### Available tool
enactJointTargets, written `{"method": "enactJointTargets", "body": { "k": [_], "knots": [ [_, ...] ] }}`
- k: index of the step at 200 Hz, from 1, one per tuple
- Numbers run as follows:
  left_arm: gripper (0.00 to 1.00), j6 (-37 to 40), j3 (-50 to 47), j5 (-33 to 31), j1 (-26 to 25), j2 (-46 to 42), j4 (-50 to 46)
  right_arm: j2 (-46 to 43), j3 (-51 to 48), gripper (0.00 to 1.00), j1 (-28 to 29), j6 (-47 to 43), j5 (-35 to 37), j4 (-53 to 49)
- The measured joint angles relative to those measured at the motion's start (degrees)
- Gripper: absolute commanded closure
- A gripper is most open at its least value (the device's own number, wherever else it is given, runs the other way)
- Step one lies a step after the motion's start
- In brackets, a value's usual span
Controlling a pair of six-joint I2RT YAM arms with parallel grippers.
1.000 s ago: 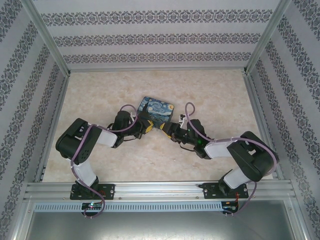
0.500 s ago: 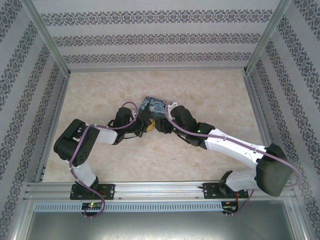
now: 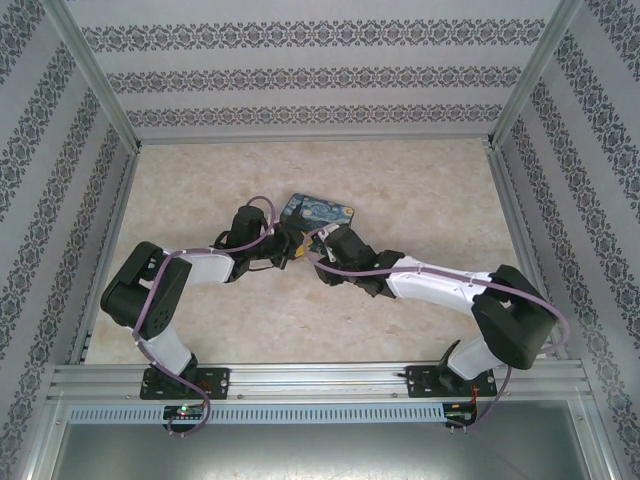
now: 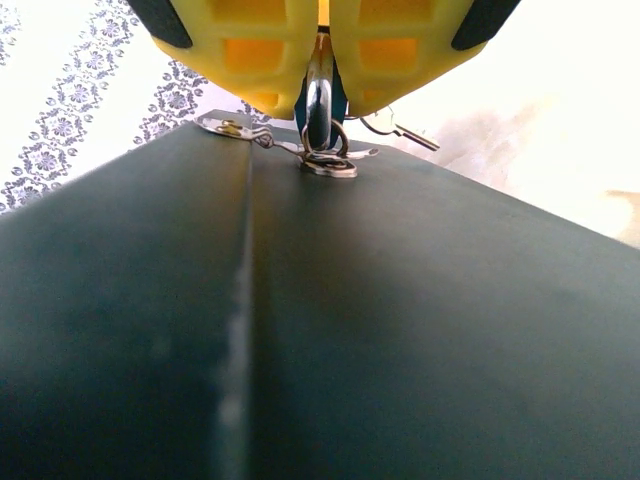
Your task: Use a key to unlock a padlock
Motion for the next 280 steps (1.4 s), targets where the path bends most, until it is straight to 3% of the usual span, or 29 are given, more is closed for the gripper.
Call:
{"method": "enactJointTargets", "body": {
  "k": [113,235,262,280],
  "knots": [
    [1.00,0.04,0.00,0.42,0.00,-0.31,-1.51,7.76,6.86,0.67,0.35,-2.80,1.55,0.09],
    [1.00,0.07,0.00,0.55,0.44,-0.33,-1.55,9.77,8.90,0.98,-2.08,-2.91,-1.64,-0.59],
    [1.00,0.07,0.00,0.59,0.74,-0.33,-1.51,9.79,9.22,0.94,-2.84,-2.51,-3.58,-0.79],
    [1.00,0.09,0.00,0.59,0.74,-0.33,-1.51,9.77,9.20,0.67,-3.43,-1.60,-5.11,-0.63]
  ]
}}
